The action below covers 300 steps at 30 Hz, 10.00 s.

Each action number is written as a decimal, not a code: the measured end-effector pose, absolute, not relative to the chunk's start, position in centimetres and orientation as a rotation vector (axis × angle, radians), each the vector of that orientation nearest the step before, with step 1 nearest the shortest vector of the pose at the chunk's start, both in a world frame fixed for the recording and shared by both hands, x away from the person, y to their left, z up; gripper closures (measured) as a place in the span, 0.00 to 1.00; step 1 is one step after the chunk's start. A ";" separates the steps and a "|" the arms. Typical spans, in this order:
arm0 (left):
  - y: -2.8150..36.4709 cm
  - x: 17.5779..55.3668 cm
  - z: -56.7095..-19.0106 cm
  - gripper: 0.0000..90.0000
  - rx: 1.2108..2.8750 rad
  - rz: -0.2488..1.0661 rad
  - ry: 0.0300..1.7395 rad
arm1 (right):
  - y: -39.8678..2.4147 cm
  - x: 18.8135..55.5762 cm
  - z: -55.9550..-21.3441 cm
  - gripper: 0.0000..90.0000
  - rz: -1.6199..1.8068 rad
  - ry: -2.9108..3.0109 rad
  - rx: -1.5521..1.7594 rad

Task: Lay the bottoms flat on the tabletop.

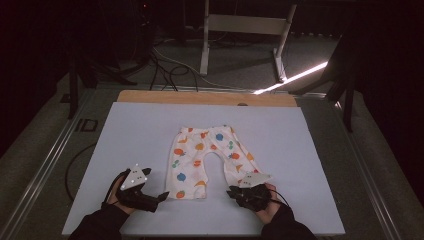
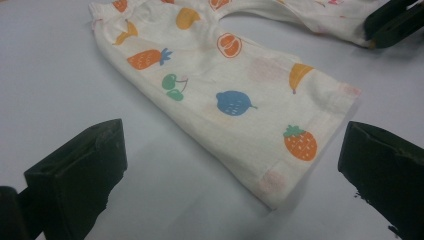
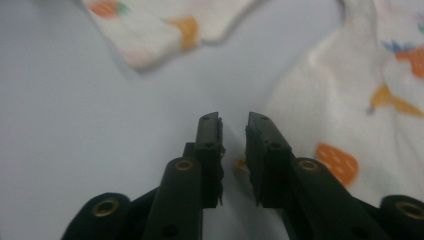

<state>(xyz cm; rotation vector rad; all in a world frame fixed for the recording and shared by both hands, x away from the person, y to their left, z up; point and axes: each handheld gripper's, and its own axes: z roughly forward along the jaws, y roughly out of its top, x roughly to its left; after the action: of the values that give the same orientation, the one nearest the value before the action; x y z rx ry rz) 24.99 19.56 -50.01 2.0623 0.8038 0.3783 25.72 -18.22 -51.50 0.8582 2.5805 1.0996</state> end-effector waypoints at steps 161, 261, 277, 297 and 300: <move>12.2 47.9 -48.9 0.99 2.105 0.462 1.130 | -17.5 48.4 -49.0 0.99 0.902 2.242 1.450; 19.0 26.6 -48.6 0.00 2.026 0.408 0.830 | -20.9 36.8 -46.7 0.11 1.192 2.485 1.085; 21.1 25.6 -48.8 0.00 2.033 0.404 0.833 | -22.2 31.2 -47.8 0.11 1.304 2.537 0.917; 20.8 25.2 -50.0 0.00 2.066 0.371 0.797 | -27.0 26.1 -50.8 0.11 1.223 2.467 0.998; 20.7 25.2 -50.1 0.00 2.066 0.367 0.797 | -27.1 26.5 -51.2 0.11 1.210 2.473 1.018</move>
<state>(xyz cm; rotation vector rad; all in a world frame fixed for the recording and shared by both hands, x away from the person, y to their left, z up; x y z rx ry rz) 25.24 20.73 -50.07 2.0655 0.7967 0.3674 26.47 -27.08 -51.24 1.0178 2.4729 1.2098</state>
